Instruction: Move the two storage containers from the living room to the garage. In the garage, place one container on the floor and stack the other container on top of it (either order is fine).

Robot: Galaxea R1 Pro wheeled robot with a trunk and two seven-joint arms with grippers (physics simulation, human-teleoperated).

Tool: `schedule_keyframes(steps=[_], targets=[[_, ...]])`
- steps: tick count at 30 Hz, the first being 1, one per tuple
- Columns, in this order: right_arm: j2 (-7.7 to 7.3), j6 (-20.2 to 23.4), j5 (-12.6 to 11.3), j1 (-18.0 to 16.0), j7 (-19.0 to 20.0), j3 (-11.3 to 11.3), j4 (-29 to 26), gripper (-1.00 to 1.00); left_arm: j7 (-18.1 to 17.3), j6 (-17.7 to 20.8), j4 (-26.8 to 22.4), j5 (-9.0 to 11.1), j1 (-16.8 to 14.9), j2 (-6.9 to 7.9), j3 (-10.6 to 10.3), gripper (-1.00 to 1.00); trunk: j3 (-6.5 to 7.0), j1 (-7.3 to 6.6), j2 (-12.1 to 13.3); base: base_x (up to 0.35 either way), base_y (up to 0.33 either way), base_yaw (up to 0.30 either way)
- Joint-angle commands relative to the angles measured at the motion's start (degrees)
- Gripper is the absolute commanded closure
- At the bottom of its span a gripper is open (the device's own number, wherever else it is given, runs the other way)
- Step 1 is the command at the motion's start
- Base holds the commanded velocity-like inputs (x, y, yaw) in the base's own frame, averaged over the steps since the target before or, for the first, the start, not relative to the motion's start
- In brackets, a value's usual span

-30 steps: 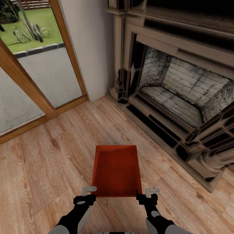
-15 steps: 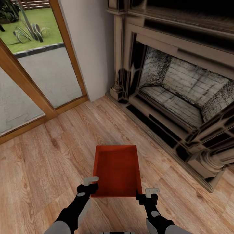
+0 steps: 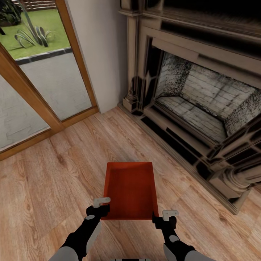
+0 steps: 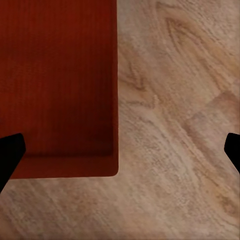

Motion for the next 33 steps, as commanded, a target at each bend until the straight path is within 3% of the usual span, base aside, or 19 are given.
schedule_keyframes(steps=[1, 11, 33], targets=[[0.0, -0.03, 0.01, -0.03, -0.47, 0.49, 0.06, -1.0, 0.43, 0.35, -0.11, 0.24, 0.0, 0.03, -0.23, -1.0, -0.03, 0.0, -0.01, 0.0, 0.0, 0.0], [-0.06, -0.06, 0.02, -0.03, -0.44, 0.43, 0.06, -1.0, 0.67, 0.74, -0.12, 0.68, 0.0, 0.03, 0.25, -1.0, -0.03, 0.0, -0.01, 0.018, 0.0, 0.0], [-0.18, -0.33, 0.07, -0.03, -0.45, 0.44, 0.06, -1.0, 0.84, 0.79, -0.12, 0.67, 0.0, 0.07, 0.37, -1.0, -0.03, 0.0, -0.01, 0.121, 0.0, 0.0]])
